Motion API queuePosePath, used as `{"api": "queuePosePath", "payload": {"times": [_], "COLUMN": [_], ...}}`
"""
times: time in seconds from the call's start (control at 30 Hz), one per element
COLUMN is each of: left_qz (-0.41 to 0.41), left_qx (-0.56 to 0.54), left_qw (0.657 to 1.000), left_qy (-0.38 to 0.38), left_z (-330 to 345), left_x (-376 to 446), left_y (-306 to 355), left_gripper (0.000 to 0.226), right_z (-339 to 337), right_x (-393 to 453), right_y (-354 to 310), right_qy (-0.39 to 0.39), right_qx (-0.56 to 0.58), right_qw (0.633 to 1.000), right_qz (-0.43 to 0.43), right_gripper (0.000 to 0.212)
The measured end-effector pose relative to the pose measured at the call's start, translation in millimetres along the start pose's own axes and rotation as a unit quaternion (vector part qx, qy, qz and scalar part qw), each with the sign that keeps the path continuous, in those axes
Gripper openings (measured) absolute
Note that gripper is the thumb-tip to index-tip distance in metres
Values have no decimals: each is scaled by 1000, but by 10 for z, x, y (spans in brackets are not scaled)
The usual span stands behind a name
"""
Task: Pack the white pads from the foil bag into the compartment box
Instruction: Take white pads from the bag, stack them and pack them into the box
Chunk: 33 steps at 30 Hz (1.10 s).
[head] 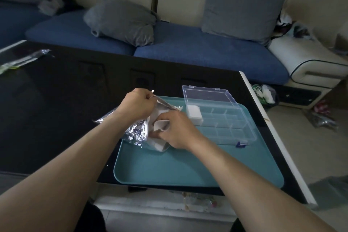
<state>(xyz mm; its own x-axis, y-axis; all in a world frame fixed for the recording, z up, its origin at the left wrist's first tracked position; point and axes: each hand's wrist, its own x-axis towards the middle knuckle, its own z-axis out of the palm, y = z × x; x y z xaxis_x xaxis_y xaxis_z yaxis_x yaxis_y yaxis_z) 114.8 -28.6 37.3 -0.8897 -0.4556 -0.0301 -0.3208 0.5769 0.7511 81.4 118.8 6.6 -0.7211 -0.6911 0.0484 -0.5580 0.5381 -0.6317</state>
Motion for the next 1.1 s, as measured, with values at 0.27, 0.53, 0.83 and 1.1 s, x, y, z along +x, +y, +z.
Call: {"api": "queuePosePath", "payload": {"times": [0.27, 0.53, 0.83, 1.1], "left_qz": [43, 100, 165, 46], "left_qx": [55, 127, -195, -287], "left_qw": [997, 987, 965, 857], "left_qy": [31, -23, -65, -425], "left_z": [-3, 69, 166, 216], "left_x": [-74, -145, -315, -467], "left_y": [73, 195, 507, 515], "left_gripper": [17, 45, 27, 18], "right_z": [-405, -726, -1036, -992], "right_x": [-114, -221, -446, -485], "right_y": [234, 411, 581, 450], "right_qy": [70, 99, 48, 25], "right_qx": [115, 173, 271, 252], "right_qw": [984, 968, 960, 967], "right_qz": [113, 152, 55, -15], "right_gripper": [22, 22, 21, 30]}}
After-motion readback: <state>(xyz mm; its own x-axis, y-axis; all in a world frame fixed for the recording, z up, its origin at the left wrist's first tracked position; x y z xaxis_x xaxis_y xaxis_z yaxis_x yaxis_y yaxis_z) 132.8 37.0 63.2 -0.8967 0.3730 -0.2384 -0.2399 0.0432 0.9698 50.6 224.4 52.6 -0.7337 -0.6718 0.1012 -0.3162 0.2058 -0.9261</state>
